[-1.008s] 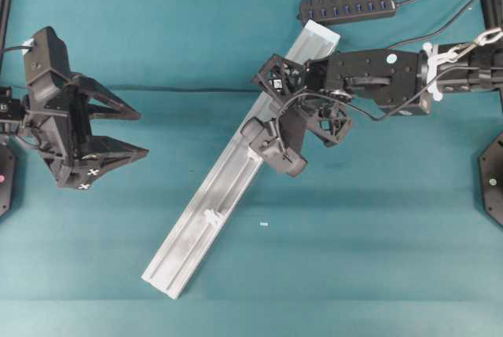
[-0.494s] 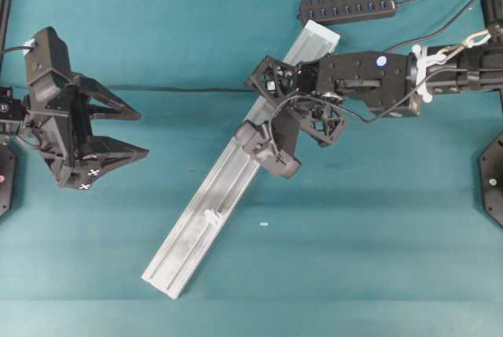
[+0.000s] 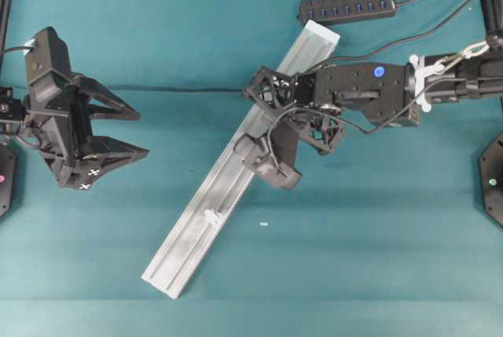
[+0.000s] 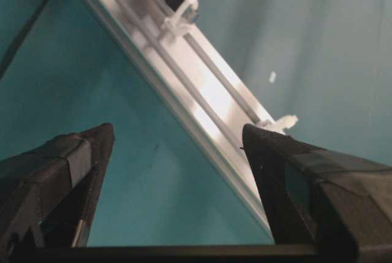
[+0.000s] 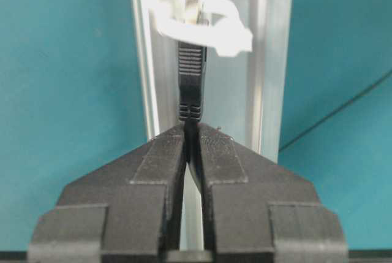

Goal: Pass the USB cable through three rings with both arms.
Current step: 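Push the plug through the second white ring with the right gripper, then move the left gripper in and grasp the plug past the second ring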

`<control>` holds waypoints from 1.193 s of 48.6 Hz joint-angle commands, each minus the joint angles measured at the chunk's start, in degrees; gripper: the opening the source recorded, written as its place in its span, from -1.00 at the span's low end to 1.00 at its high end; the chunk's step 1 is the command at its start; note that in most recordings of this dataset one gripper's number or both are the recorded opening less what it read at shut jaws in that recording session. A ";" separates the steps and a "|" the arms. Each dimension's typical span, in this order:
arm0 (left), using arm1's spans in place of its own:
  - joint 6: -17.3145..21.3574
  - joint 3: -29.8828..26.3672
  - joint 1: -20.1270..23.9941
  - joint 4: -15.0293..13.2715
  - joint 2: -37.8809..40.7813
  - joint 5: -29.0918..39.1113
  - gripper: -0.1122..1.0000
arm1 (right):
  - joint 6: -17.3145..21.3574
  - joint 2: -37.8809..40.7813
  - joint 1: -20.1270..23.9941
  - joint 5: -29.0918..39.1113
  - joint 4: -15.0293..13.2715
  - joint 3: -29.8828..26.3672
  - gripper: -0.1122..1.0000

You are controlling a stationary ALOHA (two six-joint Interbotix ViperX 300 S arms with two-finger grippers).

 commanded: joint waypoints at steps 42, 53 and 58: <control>-0.53 -2.81 -0.53 0.18 6.77 -6.33 0.85 | 5.80 0.35 3.25 0.09 4.75 -2.55 -0.66; -0.62 -3.87 -0.62 0.09 17.58 -16.26 0.85 | 7.56 0.26 2.29 -0.62 8.44 -2.72 -0.66; -0.53 -5.71 -0.62 0.09 21.80 -18.72 0.85 | 10.37 0.26 1.76 -0.79 8.61 -2.72 -0.66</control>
